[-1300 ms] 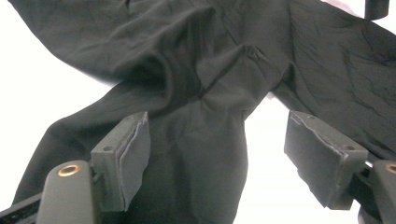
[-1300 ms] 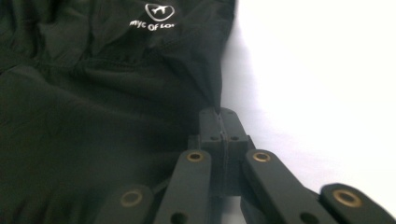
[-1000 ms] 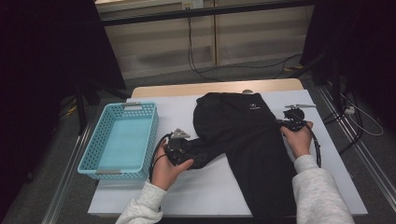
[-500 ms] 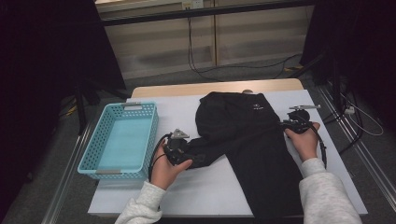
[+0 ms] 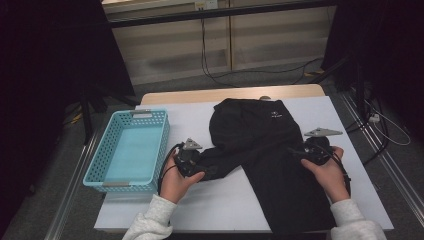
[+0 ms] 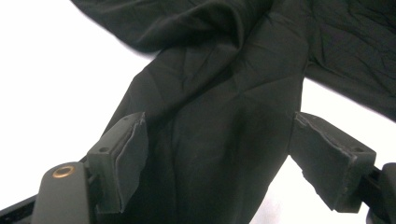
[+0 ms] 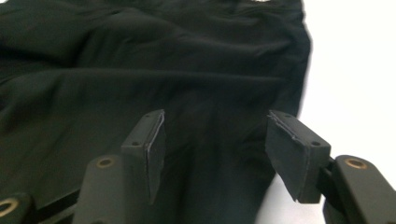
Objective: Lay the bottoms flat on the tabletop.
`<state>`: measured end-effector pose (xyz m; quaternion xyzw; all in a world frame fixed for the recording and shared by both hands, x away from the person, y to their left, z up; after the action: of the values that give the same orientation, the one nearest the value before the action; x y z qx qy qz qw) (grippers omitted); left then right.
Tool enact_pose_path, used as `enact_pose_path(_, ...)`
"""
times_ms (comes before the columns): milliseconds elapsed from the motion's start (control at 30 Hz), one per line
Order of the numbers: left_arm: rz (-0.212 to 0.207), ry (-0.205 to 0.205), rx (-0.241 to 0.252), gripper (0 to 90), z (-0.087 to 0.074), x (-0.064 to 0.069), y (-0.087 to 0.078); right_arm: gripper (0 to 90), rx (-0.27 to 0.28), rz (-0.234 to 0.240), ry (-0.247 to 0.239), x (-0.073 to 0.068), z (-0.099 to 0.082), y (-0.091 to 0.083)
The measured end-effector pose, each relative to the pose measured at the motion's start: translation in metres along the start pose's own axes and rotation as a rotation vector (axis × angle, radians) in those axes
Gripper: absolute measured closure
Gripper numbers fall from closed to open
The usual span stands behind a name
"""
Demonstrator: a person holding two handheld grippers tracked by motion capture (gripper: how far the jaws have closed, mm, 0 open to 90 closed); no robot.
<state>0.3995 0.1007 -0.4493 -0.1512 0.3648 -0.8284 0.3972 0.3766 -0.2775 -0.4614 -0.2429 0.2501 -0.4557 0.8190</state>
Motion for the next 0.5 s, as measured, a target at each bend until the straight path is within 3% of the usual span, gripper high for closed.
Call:
enact_pose_path(233, 0.013, 0.023, -0.001, 20.9, -0.002, -0.002, 0.001, 30.8, 0.011, 0.036, -0.029, -0.025, -0.015, -0.003)
enact_pose_path(333, 0.031, 0.044, 0.001, 21.6, -0.003, -0.003, 0.001, 29.5, 0.001, 0.052, -0.054, -0.034, -0.016, -0.001)
enact_pose_path(500, 0.024, 0.040, -0.002, 22.1, -0.008, -0.002, 0.001, 27.8, 0.001, 0.076, -0.099, -0.051, -0.015, -0.001)
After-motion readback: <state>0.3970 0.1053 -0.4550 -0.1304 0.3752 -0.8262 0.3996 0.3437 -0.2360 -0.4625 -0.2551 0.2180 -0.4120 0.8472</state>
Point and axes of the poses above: each handheld gripper's, and its own axes: y roughly forward along the jaws, z roughly out of its top, x roughly to its right, the point moved 2 cm from there along y, roughly forward along the jaws, and after that the axes turned 13 degrees about z, right-handed, at the moved point
